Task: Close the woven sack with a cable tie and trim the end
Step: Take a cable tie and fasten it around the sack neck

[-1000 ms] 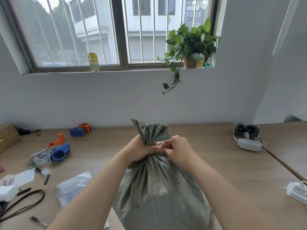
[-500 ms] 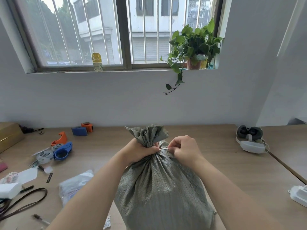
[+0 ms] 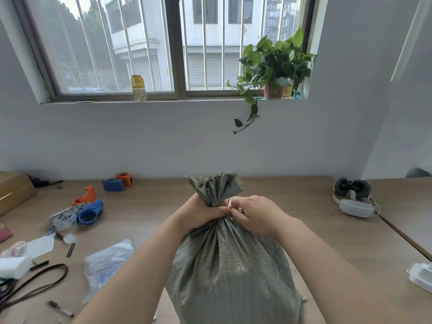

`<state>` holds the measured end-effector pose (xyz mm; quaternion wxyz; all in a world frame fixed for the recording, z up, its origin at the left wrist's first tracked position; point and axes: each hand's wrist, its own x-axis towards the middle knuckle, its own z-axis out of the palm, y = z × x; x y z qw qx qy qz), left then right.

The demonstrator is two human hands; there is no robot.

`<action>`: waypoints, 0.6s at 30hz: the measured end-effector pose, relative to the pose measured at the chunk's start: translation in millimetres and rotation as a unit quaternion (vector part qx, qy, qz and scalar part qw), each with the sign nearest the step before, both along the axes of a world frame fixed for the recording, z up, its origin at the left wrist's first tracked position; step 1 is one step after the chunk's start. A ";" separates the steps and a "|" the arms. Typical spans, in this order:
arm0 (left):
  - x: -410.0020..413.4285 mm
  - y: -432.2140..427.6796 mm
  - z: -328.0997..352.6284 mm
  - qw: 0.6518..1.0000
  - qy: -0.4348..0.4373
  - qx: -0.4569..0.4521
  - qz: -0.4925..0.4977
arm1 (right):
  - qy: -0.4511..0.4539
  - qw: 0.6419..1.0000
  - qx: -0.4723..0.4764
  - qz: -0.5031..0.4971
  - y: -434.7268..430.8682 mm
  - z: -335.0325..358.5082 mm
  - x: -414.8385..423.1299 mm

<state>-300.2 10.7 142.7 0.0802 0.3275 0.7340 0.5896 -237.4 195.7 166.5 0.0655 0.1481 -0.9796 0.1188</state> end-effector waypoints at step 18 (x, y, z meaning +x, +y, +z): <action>-4.0 -9.4 5.5 0.991 0.060 -0.114 0.019 | 0.082 0.988 -0.103 0.077 6.4 -12.8 -4.9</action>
